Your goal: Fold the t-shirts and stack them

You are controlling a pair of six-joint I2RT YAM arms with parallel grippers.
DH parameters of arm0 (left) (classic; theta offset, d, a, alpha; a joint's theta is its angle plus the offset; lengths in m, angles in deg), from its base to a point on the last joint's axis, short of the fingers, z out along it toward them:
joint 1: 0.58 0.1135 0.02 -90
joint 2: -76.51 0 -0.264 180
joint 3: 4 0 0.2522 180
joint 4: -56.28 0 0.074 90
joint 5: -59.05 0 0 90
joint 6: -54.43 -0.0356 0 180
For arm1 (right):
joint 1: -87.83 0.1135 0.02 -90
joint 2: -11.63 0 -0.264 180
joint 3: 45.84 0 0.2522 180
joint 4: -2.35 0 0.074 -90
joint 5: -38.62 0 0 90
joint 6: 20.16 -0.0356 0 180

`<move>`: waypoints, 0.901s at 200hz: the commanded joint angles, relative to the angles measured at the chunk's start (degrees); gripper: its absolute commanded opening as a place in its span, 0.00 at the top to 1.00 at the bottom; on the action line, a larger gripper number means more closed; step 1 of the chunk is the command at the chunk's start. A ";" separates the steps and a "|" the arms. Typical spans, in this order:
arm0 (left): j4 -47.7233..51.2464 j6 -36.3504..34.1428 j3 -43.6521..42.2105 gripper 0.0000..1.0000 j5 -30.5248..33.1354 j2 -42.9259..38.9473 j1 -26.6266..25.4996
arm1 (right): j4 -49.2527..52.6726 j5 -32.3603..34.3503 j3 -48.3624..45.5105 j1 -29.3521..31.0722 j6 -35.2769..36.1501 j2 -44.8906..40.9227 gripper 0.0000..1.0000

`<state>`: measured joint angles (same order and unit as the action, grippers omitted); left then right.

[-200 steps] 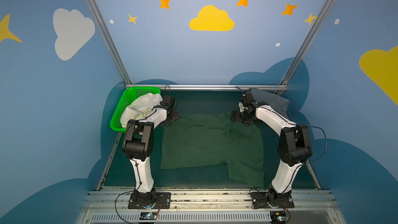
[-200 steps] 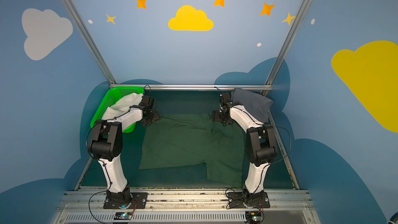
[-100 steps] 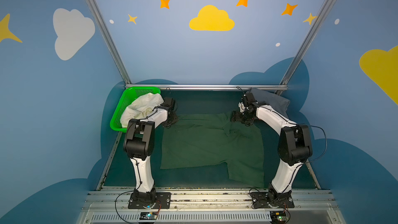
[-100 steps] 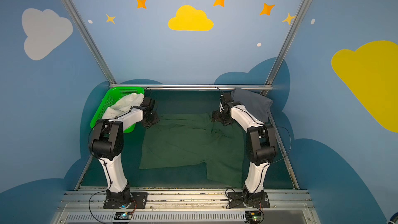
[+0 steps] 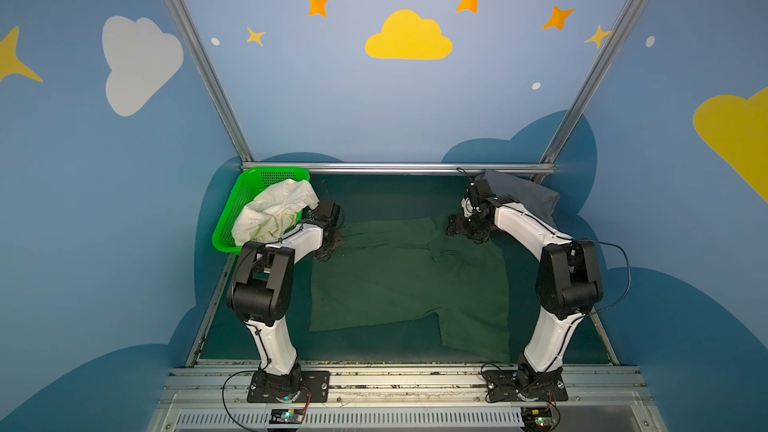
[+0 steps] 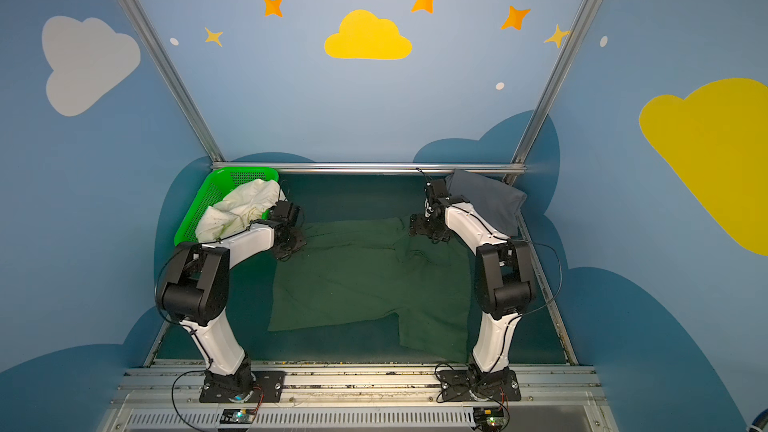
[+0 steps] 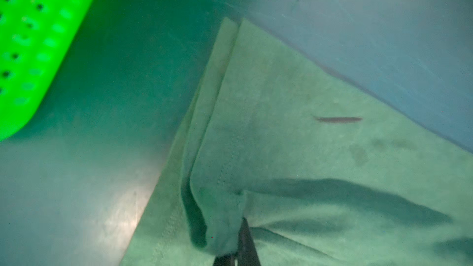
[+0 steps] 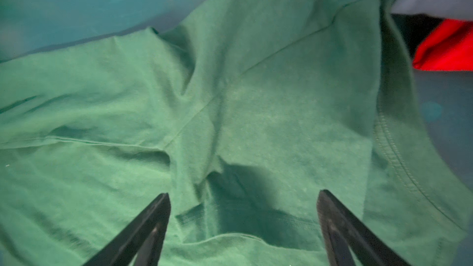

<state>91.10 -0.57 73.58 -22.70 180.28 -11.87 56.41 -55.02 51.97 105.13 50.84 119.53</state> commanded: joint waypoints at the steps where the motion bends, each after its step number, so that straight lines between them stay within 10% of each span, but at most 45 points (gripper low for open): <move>1: -2.20 1.93 -2.86 0.96 3.75 -1.54 -0.01 | 2.17 3.90 1.71 -0.49 1.06 2.23 0.12; 180: 7.83 -2.49 28.33 0.96 -0.80 22.66 9.83 | 6.84 5.39 18.43 -4.44 0.81 19.52 0.12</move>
<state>95.64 -2.88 100.31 -24.12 200.98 -3.26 61.37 -50.12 68.48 101.76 51.85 138.06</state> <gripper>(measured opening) 0.047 0.877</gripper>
